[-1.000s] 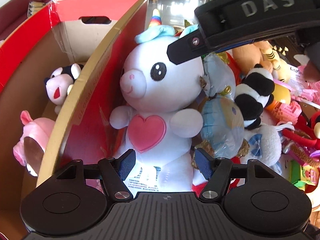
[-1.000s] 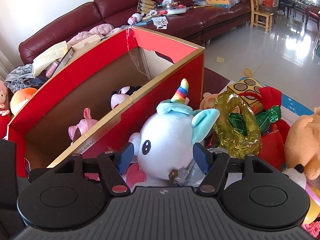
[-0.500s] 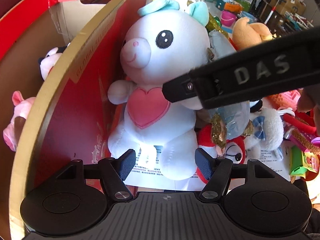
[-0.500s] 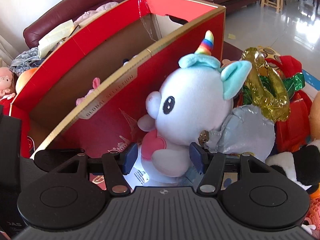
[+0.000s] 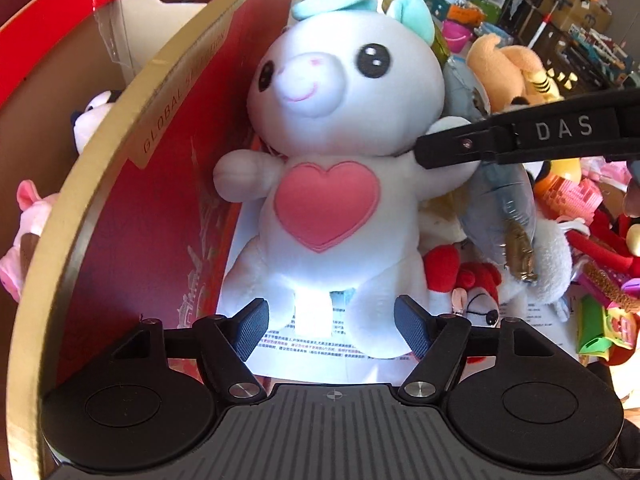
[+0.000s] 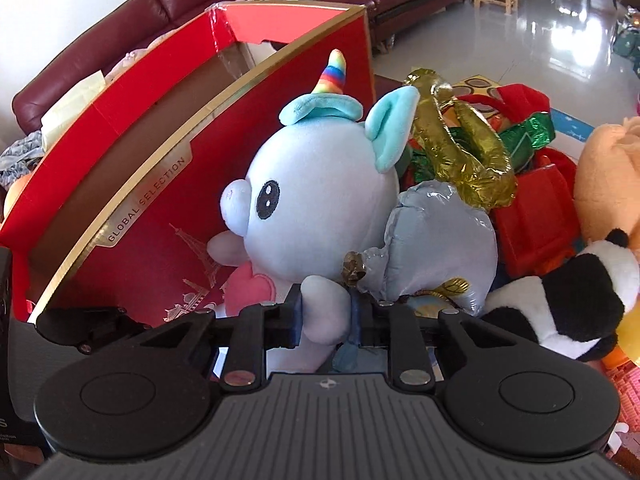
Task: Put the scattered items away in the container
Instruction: 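Close the left gripper on the unicorn's foot while the right gripper grips its arm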
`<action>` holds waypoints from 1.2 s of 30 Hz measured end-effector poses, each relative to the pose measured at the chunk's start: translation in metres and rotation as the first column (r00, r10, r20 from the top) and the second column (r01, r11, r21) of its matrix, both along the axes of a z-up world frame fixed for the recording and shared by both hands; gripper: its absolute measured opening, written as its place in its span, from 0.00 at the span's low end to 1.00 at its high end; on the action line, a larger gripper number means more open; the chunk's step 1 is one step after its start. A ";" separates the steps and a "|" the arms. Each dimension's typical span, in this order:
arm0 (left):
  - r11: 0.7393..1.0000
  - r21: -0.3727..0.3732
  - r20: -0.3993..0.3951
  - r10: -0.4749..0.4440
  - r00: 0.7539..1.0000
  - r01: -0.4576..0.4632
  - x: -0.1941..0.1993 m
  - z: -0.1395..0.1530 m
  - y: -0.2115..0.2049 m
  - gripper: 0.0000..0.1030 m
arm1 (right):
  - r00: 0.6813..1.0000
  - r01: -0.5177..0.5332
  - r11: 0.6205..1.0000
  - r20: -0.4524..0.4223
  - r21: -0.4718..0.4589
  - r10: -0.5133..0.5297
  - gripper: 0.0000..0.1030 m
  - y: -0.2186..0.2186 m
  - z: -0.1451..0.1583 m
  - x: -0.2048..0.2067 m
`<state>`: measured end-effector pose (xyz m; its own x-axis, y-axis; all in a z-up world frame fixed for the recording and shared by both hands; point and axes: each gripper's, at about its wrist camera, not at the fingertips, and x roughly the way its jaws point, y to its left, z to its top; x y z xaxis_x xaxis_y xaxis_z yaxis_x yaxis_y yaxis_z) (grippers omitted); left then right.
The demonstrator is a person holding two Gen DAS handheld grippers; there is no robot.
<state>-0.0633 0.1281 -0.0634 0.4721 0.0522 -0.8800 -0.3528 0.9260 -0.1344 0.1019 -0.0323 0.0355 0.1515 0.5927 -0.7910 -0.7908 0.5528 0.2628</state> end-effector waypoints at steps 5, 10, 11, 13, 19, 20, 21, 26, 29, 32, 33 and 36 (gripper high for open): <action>0.999 0.028 0.029 -0.027 0.999 0.026 -0.002 0.011 -0.001 0.78 | 0.997 0.072 0.997 0.010 0.035 -0.073 0.24 -0.025 0.008 0.015; 0.998 0.056 0.003 -0.041 0.999 0.040 0.002 0.008 -0.004 0.76 | 0.993 0.116 0.992 0.015 0.044 -0.116 0.24 -0.035 0.006 0.025; 0.996 0.069 -0.002 -0.048 0.999 0.048 0.007 0.007 -0.008 0.76 | 0.993 0.120 0.992 0.013 0.045 -0.120 0.24 -0.037 0.005 0.026; 0.993 0.097 -0.016 -0.070 0.997 0.071 0.013 0.009 -0.010 0.76 | 0.994 0.113 0.993 0.009 0.043 -0.113 0.25 -0.038 0.005 0.027; 0.962 0.178 -0.091 -0.193 0.977 0.207 0.042 0.008 -0.020 0.50 | 0.995 0.095 0.994 0.020 0.046 -0.096 0.26 -0.035 0.002 0.021; 0.964 0.159 -0.103 -0.197 0.975 0.212 0.045 0.004 -0.019 0.45 | 0.995 0.101 0.994 0.011 0.048 -0.101 0.26 -0.036 0.001 0.022; 0.968 0.139 -0.110 -0.195 0.975 0.209 0.047 0.000 -0.018 0.43 | 0.994 0.104 0.993 0.007 0.050 -0.105 0.28 -0.037 0.001 0.023; 0.980 0.084 -0.096 -0.171 0.981 0.179 0.047 -0.003 -0.016 0.42 | 0.997 0.071 0.997 -0.025 0.037 -0.070 0.37 -0.038 -0.005 0.013; 0.982 0.087 -0.099 -0.161 0.982 0.169 0.047 -0.004 -0.016 0.42 | 0.999 0.050 0.998 -0.011 0.023 -0.050 0.38 -0.038 -0.011 0.002; 0.982 0.084 -0.099 -0.158 0.983 0.166 0.049 -0.002 -0.018 0.42 | 0.998 0.062 0.998 -0.033 0.029 -0.061 0.38 -0.039 -0.009 0.003; 0.983 0.081 -0.094 -0.159 0.983 0.166 0.050 -0.001 -0.020 0.42 | 0.997 0.068 0.997 -0.035 0.032 -0.067 0.38 -0.040 -0.006 0.003; 0.984 0.062 -0.074 -0.161 0.984 0.166 0.050 -0.001 -0.013 0.42 | 0.995 0.081 0.995 -0.055 0.065 -0.077 0.40 -0.040 0.003 0.006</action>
